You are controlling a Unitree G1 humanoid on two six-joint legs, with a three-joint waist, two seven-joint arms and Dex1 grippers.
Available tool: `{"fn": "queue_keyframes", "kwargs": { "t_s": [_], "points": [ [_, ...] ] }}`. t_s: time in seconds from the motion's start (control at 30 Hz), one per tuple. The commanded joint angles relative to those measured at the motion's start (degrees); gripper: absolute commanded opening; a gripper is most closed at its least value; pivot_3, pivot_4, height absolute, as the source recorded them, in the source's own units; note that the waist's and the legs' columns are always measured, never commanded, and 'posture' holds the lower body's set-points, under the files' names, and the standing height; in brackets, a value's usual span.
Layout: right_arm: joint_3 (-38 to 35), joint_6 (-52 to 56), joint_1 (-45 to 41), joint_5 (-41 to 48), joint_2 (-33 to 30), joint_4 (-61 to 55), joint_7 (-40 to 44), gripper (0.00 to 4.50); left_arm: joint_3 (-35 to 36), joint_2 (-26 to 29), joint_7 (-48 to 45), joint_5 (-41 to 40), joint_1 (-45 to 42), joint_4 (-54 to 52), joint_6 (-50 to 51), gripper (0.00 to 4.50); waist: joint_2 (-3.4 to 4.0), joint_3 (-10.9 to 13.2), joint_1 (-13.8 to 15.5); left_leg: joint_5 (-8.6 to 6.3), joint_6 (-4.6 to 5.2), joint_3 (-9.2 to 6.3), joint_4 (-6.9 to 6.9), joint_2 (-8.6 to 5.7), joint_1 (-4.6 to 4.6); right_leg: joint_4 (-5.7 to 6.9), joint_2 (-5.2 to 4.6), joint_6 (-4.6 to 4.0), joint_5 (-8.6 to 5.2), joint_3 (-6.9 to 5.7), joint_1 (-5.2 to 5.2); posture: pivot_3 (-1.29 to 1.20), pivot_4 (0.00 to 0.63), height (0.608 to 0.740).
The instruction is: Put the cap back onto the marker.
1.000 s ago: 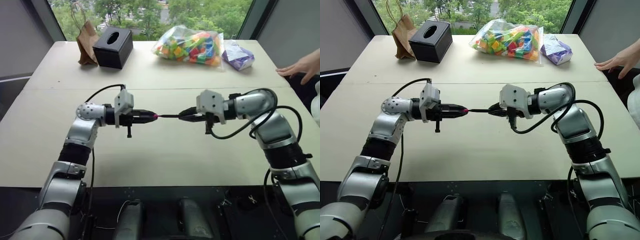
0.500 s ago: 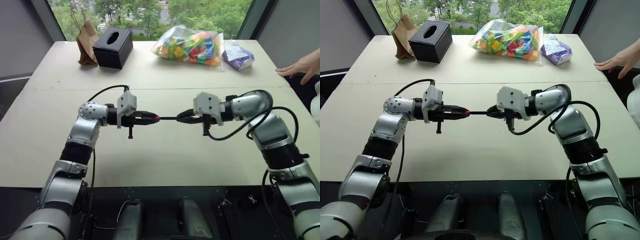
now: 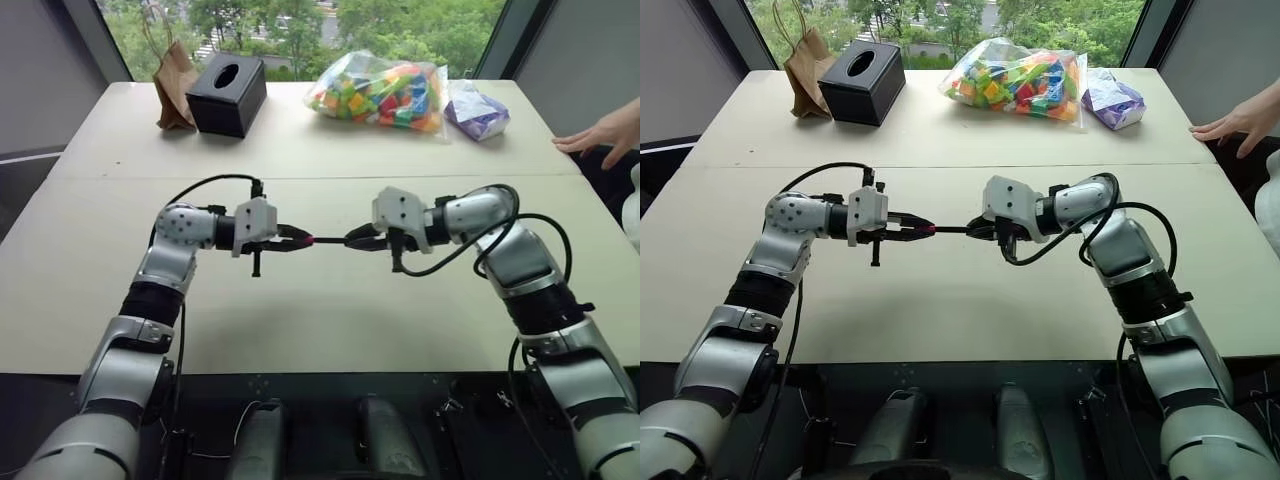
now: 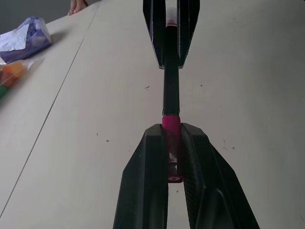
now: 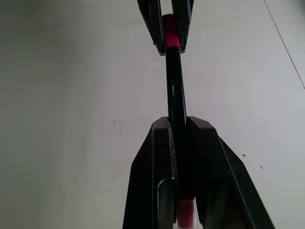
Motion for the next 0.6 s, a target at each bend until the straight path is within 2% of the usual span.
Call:
{"fn": "queue_keyframes", "kwargs": {
  "t_s": [0.03, 0.3, 0.6],
  "points": [
    [2.2, -0.4, -1.2, 1.6, 2.7, -3.5, 0.9, 0.02, 0.0, -2.4, 0.7, -1.9, -2.8, -1.3, -2.0, 0.0, 0.0, 0.0, 0.0, 0.0, 0.0, 0.0, 0.0, 0.0, 0.0, 0.0, 0.0, 0.0, 0.0, 0.0, 0.0, 0.0, 0.15, 0.74],
    [4.3, 2.4, -1.0, 2.4, 4.6, -6.7, 2.2, 0.02, 0.4, -3.1, -2.5, -3.7, -4.0, -0.4, -1.4, 0.0, 0.0, 0.0, -0.1, 0.0, 0.0, 0.0, 0.0, 0.0, 0.0, 0.01, 0.01, 0.0, 0.0, 0.0, -0.01, 0.0, 0.15, 0.74],
    [5.2, 3.7, -1.1, 2.1, 5.4, -8.3, 3.2, 0.02, -0.7, -3.5, -5.3, -1.4, -5.6, 1.8, -5.6, 0.0, 0.0, 0.0, 0.0, 0.0, 0.0, 0.0, 0.0, 0.0, -0.02, 0.02, 0.01, 0.0, 0.0, 0.0, -0.03, 0.0, 0.15, 0.74]
  ]
}}
